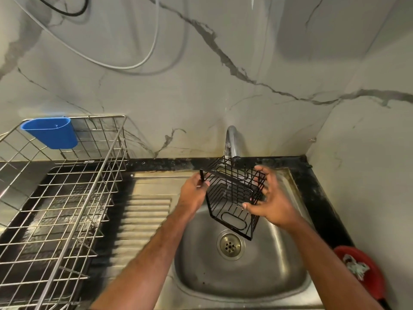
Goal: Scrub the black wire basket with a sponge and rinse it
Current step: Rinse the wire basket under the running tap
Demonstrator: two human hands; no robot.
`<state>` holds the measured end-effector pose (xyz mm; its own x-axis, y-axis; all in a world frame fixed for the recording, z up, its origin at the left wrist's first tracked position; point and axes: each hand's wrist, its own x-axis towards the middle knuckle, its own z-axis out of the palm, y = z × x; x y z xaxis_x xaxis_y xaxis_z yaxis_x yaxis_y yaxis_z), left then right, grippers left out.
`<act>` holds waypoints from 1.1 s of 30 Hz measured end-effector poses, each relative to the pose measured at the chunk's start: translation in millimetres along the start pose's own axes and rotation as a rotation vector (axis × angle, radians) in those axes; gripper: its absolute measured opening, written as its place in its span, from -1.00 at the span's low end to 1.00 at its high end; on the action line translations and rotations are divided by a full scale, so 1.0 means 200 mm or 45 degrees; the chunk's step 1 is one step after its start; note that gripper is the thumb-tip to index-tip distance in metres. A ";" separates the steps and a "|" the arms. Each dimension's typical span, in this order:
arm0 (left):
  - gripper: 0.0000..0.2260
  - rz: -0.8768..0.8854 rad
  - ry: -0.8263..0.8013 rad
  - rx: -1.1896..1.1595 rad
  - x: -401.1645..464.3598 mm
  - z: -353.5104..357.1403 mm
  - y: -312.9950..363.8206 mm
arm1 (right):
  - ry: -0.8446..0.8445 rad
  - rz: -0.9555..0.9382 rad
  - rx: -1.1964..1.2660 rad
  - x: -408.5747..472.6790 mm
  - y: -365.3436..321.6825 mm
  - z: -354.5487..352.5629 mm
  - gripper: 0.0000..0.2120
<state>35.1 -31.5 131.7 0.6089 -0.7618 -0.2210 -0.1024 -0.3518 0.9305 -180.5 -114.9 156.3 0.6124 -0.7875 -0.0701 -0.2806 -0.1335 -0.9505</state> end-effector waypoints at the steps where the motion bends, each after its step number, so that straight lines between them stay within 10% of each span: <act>1: -0.75 0.011 0.061 0.039 0.01 0.00 0.00 | -0.028 0.013 0.021 0.01 0.00 -0.01 -0.06; 10: -0.81 0.183 0.347 0.480 -0.09 0.03 -0.04 | 0.062 0.060 -0.534 0.00 -0.01 0.02 0.01; 33: -0.88 -0.190 0.217 -0.182 -0.13 0.02 0.19 | 0.171 0.248 -0.657 0.16 -0.20 -0.03 -0.56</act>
<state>11.9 -27.3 171.5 0.7337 -0.6006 -0.3177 0.1034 -0.3634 0.9259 -153.4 -139.1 194.4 0.4234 -0.8920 -0.1581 -0.7245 -0.2287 -0.6502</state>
